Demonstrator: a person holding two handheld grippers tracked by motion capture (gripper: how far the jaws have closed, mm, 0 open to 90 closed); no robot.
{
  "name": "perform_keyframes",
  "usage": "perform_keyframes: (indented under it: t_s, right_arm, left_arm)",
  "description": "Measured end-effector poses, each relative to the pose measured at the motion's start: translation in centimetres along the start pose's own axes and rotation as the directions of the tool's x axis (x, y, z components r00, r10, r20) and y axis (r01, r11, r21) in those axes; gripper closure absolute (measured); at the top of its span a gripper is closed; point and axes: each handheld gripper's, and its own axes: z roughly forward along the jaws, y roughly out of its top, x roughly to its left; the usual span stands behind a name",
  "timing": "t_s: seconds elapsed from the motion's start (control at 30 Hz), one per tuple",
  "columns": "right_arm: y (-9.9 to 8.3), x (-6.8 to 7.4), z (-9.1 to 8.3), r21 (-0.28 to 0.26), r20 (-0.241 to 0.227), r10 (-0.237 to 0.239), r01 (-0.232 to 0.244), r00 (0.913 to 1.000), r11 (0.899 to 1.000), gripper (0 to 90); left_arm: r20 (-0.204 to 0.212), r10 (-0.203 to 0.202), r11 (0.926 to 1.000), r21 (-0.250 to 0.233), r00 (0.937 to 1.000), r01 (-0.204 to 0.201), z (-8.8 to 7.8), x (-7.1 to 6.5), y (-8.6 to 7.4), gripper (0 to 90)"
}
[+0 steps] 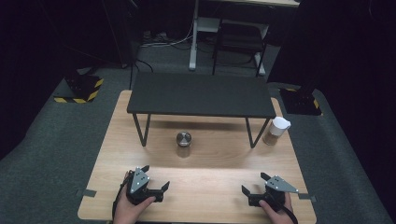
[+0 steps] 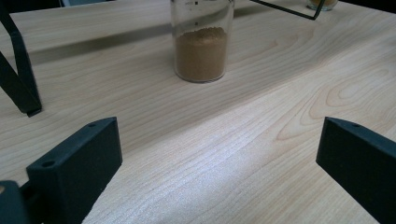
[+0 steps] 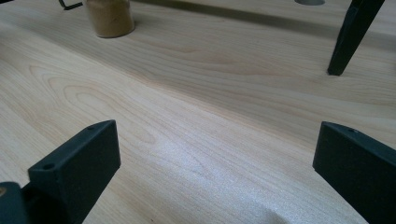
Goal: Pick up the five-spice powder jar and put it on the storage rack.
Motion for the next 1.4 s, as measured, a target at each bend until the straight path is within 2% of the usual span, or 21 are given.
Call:
perform_keyframes:
  t_s: [0.23,0.33,0.53,0.6,0.67,0.8,0.9,1.1,1.4]
  right_arm:
    - [-0.2,-0.1,-0.1,-0.010,-0.004,0.005,-0.005,1.0000,1.000,0.5]
    - [-0.2,-0.1,-0.1,-0.012,-0.003,0.007,-0.007,1.0000,1.000,0.5]
    - [-0.2,0.0,-0.1,-0.013,0.001,0.004,-0.004,1.0000,1.000,0.5]
    - [-0.2,0.0,-0.1,-0.013,0.002,0.003,-0.003,1.0000,1.000,0.5]
    - [-0.2,0.0,-0.1,-0.013,0.001,0.004,-0.004,1.0000,1.000,0.5]
    - [-0.3,0.0,-0.2,-0.015,0.001,0.003,-0.003,1.0000,1.000,0.5]
    - [-0.3,0.0,-0.2,-0.015,-0.001,0.006,-0.006,1.0000,1.000,0.5]
    - [-0.3,-0.1,-0.2,-0.016,-0.003,0.011,-0.011,0.9999,1.000,0.5]
    - [-0.4,-0.2,-0.2,-0.020,-0.005,0.021,-0.021,0.9998,1.000,0.5]
  left_arm:
    - [0.005,-0.024,0.9996,-0.012,0.9997,0.024,0.0,0.2,-0.2,0.5]
    - [0.008,-0.008,0.9996,-0.026,0.9999,0.008,-0.1,0.1,-0.1,0.5]
    - [0.009,-0.002,0.9985,-0.055,1.0000,0.002,-0.1,-0.4,0.2,0.5]
    - [-0.006,0.007,0.9979,-0.064,1.0000,-0.007,0.0,-1.0,0.5,0.5]
    - [-0.002,0.008,0.9976,-0.068,1.0000,-0.008,0.0,-1.0,0.6,0.5]
    - [0.003,0.019,0.9968,-0.078,0.9998,-0.019,0.7,-1.3,1.2,0.5]
    - [0.008,0.009,0.9964,-0.085,0.9999,-0.008,1.4,-1.4,1.4,0.5]
    - [0.006,0.018,0.9960,-0.088,0.9998,-0.018,2.7,-1.6,2.0,0.5]
    - [-0.001,0.009,0.9956,-0.093,1.0000,-0.009,5.0,-1.9,2.8,0.5]
